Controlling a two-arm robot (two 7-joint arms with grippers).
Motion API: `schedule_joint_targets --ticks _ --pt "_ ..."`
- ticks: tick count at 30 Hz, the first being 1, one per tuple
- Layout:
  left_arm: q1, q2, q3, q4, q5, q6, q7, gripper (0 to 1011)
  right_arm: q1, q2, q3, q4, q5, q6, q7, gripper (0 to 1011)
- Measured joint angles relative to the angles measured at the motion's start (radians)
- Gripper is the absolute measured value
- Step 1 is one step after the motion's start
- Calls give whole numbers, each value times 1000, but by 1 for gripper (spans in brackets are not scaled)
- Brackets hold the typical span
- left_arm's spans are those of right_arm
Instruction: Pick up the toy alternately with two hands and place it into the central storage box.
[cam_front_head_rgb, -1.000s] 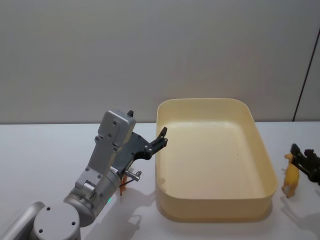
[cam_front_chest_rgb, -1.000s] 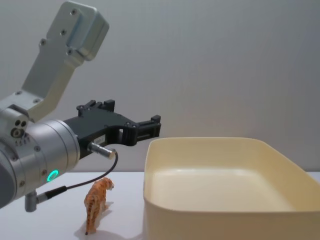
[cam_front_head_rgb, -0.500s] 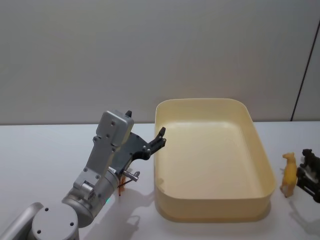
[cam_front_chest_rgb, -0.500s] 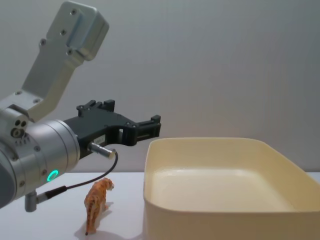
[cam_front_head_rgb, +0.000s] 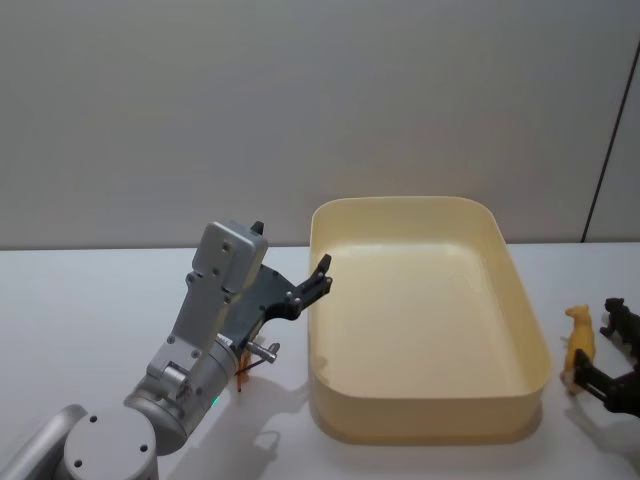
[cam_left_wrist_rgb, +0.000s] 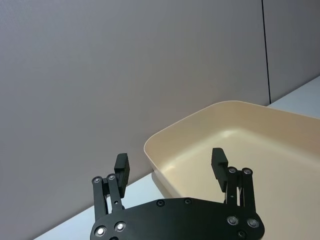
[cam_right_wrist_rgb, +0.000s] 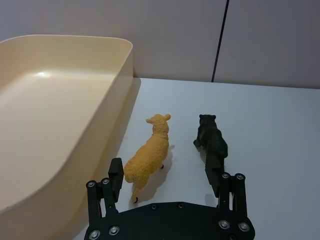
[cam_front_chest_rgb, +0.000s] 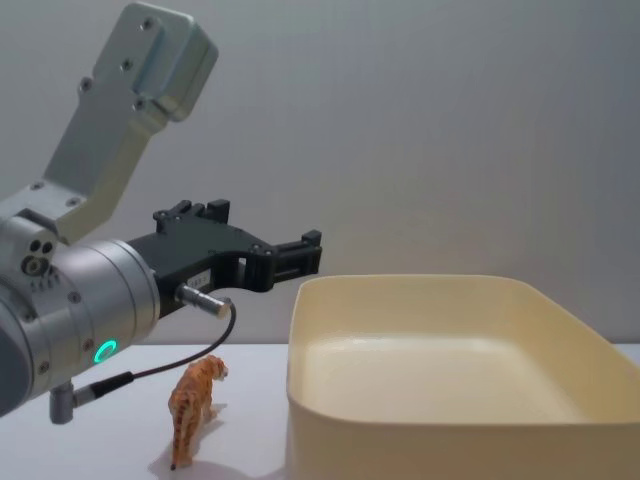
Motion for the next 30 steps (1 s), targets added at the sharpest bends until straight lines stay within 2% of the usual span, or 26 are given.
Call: schedule_joint_targets --ticks 9,19,23,26,29,30 --pt "0 0 0 0 0 0 0 1001 68 -47 -28 75 -47 17 31 1001" --pt "0 0 0 0 0 0 0 1001 115 -84 -46 136 -85 34 26 976" --pt "0 0 0 0 0 0 0 1001 126 -92 -51 150 -94 37 24 902" --pt "0 0 0 0 0 0 0 1001 134 -99 -54 160 -101 40 22 781" --pt "0 0 0 0 0 0 0 1001 138 -102 -55 165 -104 41 21 729" --pt "0 0 0 0 0 0 0 1001 139 -103 -55 167 -105 41 21 664"
